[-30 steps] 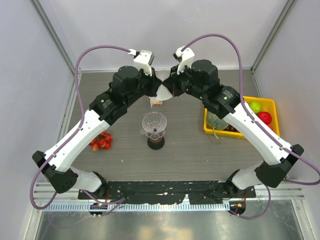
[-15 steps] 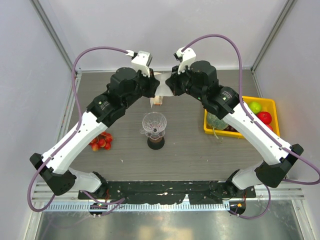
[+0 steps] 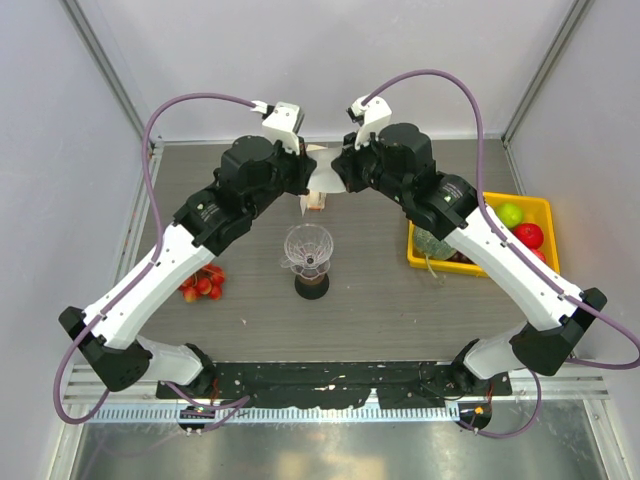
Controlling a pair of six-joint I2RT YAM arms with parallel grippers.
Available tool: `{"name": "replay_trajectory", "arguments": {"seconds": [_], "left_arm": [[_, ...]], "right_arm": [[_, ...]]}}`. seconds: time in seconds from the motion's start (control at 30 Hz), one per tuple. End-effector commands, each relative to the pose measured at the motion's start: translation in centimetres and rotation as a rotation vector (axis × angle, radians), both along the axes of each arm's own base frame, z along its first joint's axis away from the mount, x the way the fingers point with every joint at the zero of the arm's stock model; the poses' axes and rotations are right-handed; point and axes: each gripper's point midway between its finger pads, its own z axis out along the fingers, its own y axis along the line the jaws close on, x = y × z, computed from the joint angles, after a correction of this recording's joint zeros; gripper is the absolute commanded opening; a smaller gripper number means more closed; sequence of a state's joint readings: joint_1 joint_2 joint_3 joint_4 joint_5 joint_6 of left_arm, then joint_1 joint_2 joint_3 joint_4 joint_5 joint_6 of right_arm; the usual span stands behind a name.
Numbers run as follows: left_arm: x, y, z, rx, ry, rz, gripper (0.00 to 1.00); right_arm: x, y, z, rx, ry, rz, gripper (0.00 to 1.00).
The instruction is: Place the coffee filter in the dripper
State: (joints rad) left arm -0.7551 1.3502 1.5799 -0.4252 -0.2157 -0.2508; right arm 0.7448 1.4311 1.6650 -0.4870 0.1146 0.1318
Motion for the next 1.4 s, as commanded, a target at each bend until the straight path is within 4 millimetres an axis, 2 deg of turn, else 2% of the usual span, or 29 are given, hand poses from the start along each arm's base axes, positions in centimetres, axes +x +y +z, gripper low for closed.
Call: {"name": "replay_trajectory", "arguments": {"seconds": [0.0,0.17,0.2,0.27,0.37,0.77,0.97,1.07,1.27,1.37], "left_arm": [[0.1,1.7,2.0,0.0,-0.065,0.063,0.0],[-0.3,1.1,2.3,-0.005,-0.078,0.021,0.0],[-0.3,0.9,2.1,-0.005,-0.075,0.009,0.03],[-0.4,0.6,2.0,-0.008,-0.066,-0.001,0.18],[-0.2,0.5,1.8,-0.013,-0.058,0.002,0.33],[1.2,-0.4,2.1,0.004,-0.079,0.062,0.45],[2.2,0.2,2.0,0.017,-0.086,0.134,0.4],[2.3,0.1,2.2,0.007,-0.089,0.135,0.37],[2.3,-0.2,2.1,0.005,-0.081,0.128,0.1],[2.2,-0.1,2.2,0.004,-0.083,0.128,0.02]], "right_arm": [[0.0,-2.2,2.7,0.013,-0.078,-0.078,0.05],[0.0,-1.9,2.7,0.024,-0.071,-0.068,0.05],[-0.1,-1.6,2.6,0.029,-0.067,-0.054,0.05],[-0.3,-1.2,2.8,0.039,-0.065,-0.029,0.05],[-0.4,-0.9,2.9,0.047,-0.064,-0.02,0.05],[-0.3,-0.2,3.3,0.053,-0.065,-0.083,0.05],[-0.8,0.3,4.1,0.088,-0.067,-0.075,0.05],[-1.1,0.7,3.8,0.093,-0.053,-0.062,0.05],[-0.7,0.1,3.3,0.075,-0.05,-0.099,0.05],[-0.5,-0.3,3.0,0.065,-0.051,-0.128,0.05]]}}
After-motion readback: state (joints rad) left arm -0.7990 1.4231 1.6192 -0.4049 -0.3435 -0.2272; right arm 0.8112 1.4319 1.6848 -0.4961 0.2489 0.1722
